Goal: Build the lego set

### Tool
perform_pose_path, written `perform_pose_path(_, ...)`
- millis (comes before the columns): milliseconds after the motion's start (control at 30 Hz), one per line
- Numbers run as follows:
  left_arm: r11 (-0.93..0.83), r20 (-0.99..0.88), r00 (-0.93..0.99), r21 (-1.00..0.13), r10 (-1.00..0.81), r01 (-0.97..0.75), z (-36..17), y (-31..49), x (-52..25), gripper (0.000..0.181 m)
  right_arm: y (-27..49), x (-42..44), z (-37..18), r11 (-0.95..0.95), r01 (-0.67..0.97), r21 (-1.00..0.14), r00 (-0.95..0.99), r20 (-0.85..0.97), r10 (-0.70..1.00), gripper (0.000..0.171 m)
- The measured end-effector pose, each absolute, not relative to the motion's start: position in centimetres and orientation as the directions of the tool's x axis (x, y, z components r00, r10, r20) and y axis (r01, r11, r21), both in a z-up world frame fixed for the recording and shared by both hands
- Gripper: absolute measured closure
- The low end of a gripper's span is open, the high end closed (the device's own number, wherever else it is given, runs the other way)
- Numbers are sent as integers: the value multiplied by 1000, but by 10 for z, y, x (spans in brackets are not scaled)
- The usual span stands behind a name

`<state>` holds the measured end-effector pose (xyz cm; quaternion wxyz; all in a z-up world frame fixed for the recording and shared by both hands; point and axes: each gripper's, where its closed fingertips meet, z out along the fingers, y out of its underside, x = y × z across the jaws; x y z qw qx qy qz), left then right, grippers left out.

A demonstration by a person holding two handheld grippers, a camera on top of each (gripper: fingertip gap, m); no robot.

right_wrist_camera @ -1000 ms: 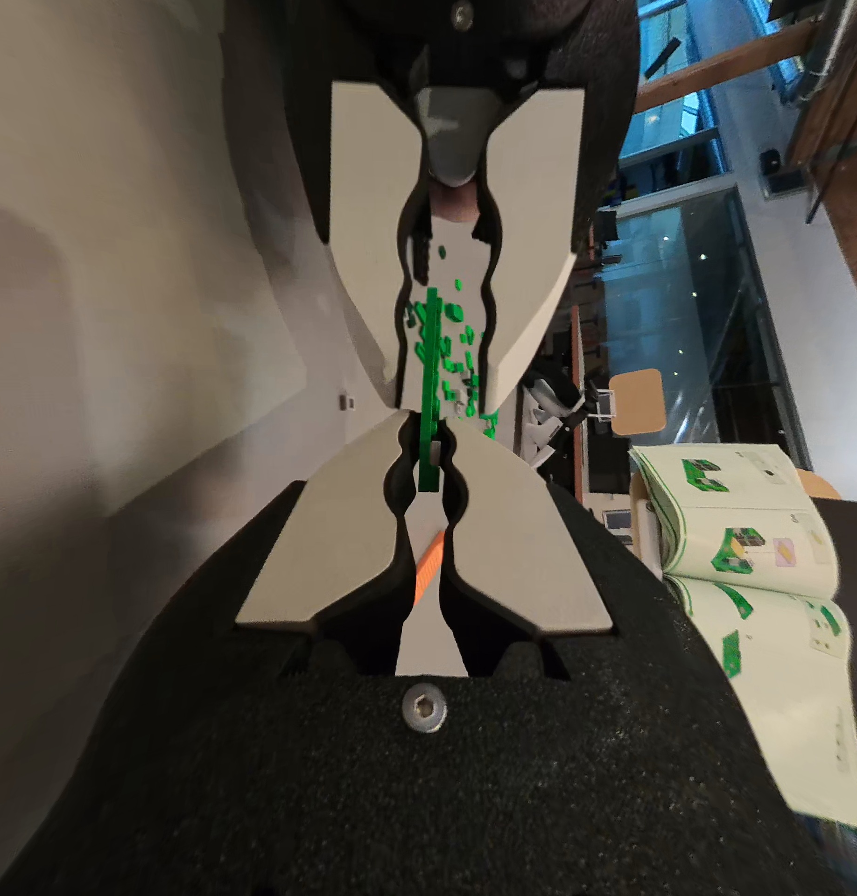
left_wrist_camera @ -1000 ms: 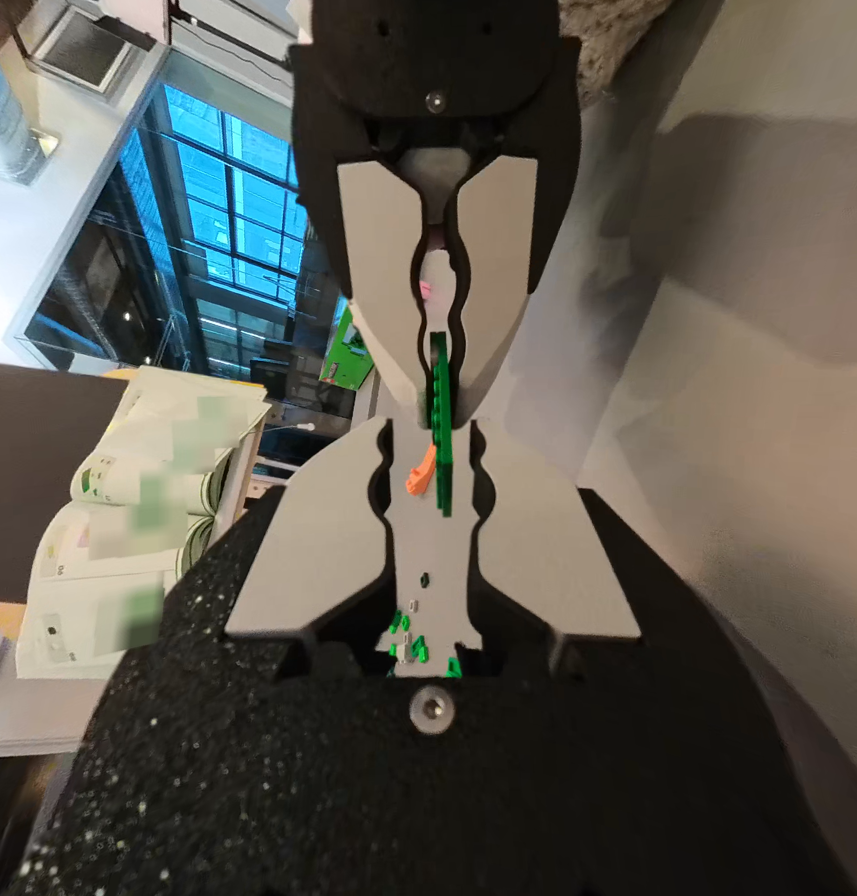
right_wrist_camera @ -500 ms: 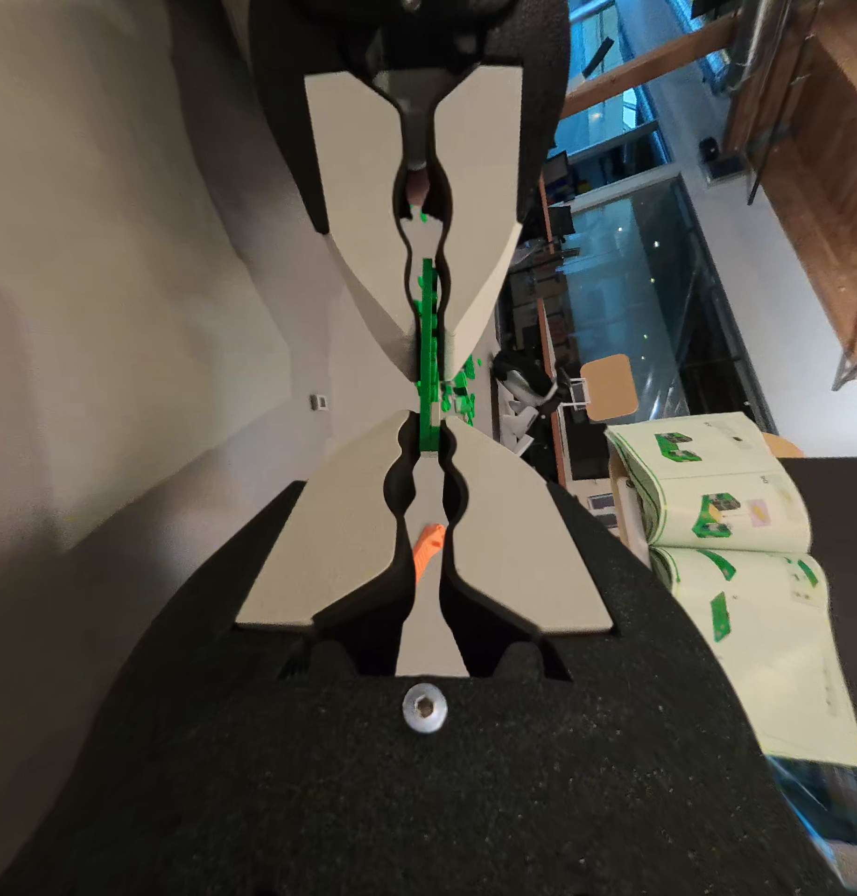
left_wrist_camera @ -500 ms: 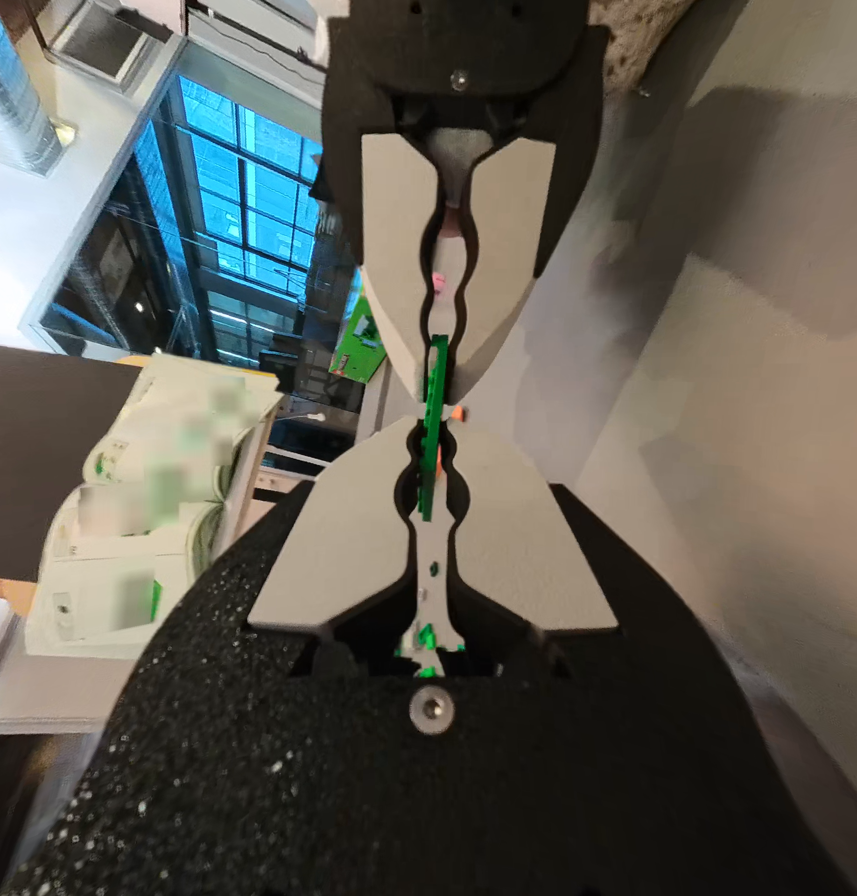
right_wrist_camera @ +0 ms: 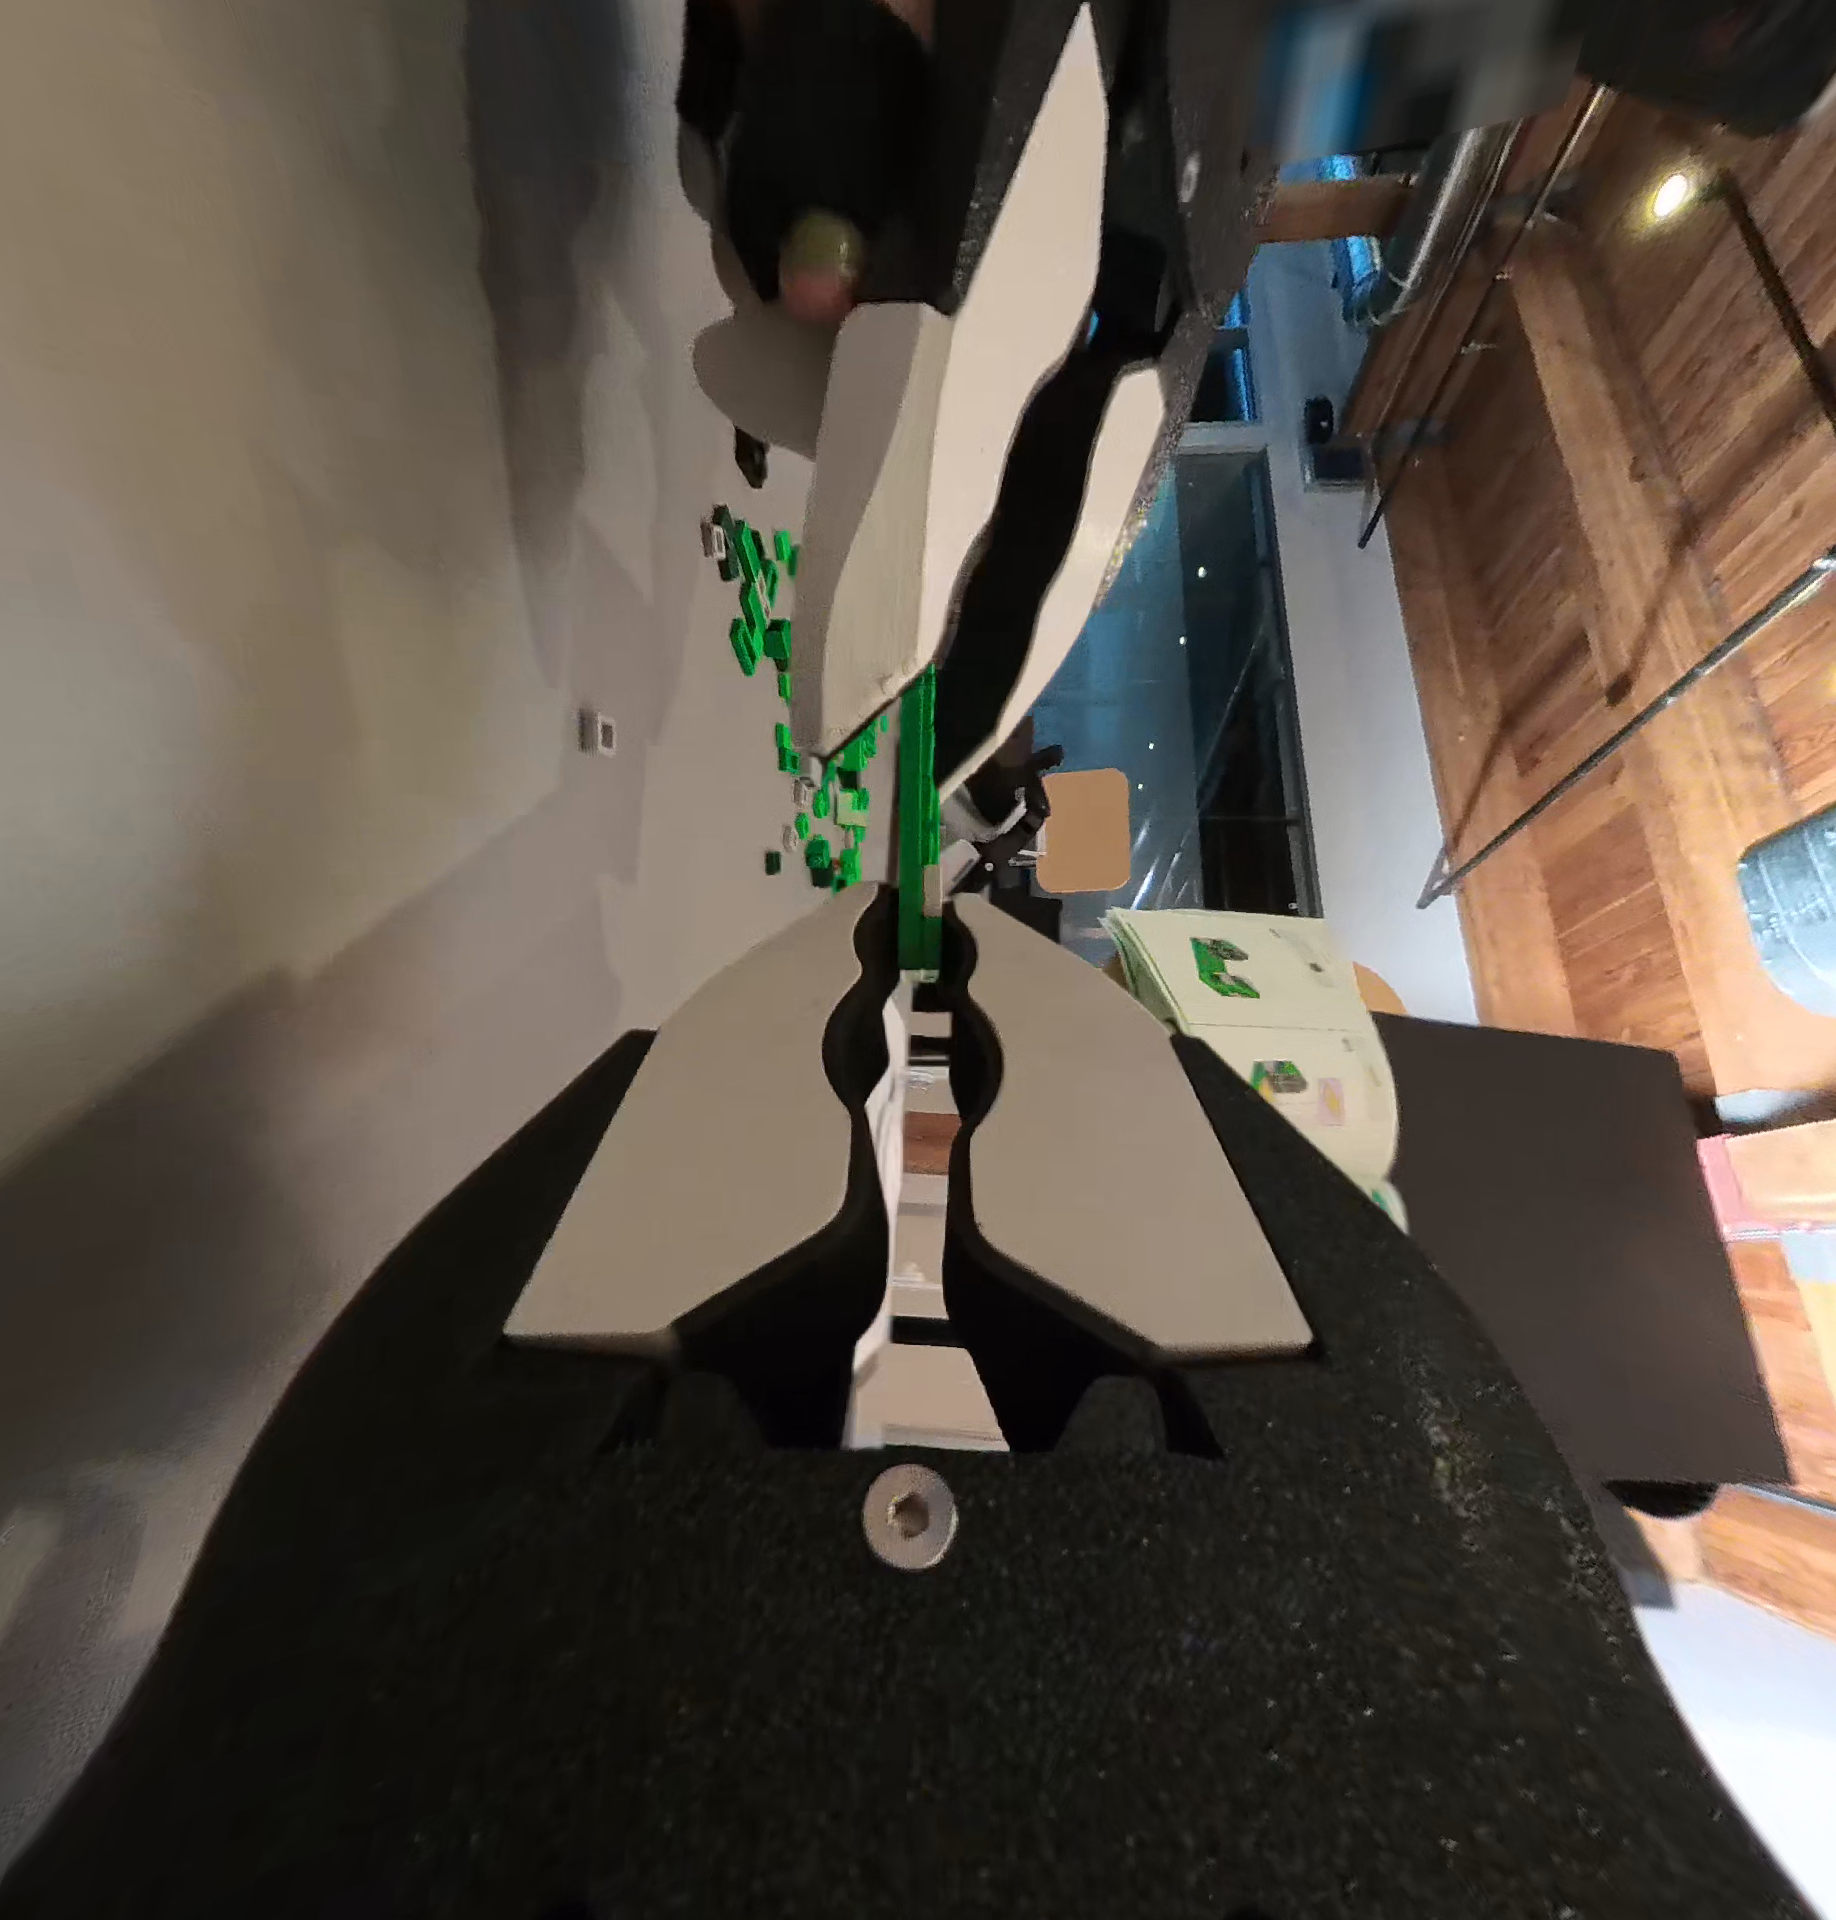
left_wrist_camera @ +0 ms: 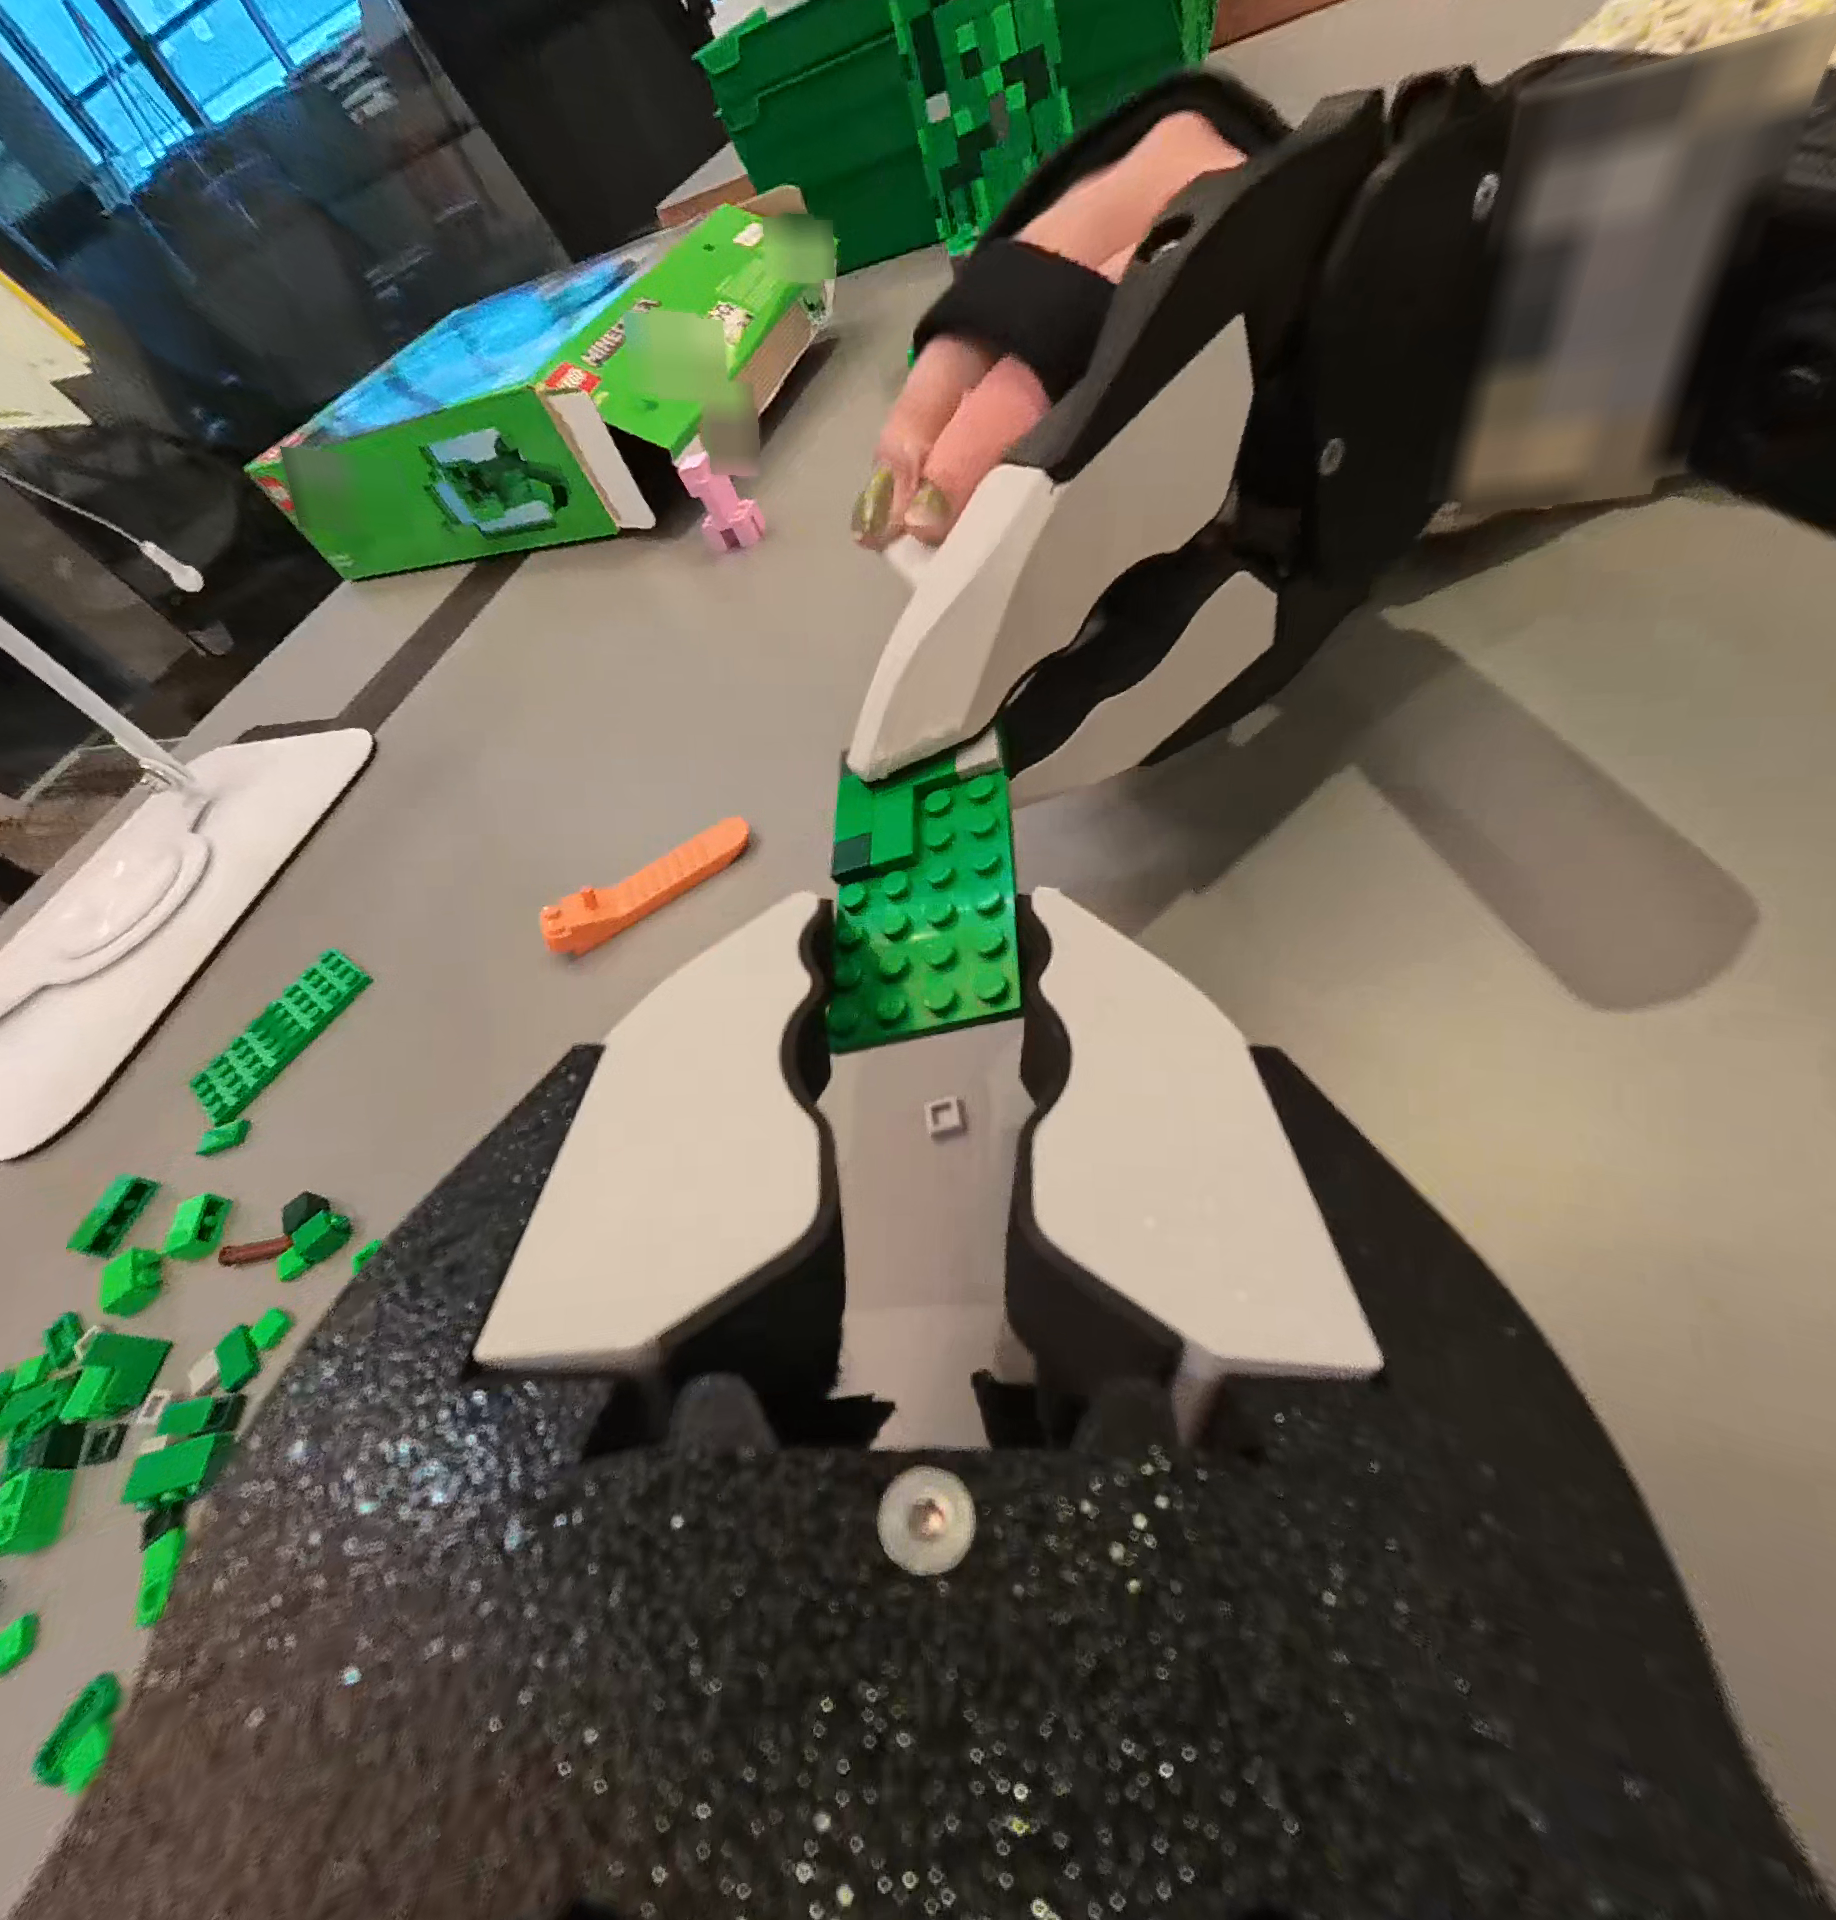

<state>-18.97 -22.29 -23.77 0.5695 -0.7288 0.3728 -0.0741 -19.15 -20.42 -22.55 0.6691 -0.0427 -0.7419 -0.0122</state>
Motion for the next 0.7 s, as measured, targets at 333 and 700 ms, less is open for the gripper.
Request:
perform_pose_path(333,-61,-440,797,-860,-414,-507,-232,-204,-239,149,-165,-203,-218,748,88,-658,9,751,660,145)
perform_pose_path(700,-104,-497,809,-829,-313,-549,-234,-197,-263,148,-141,-196,-196,384,-29,-923,63,382,922,140)
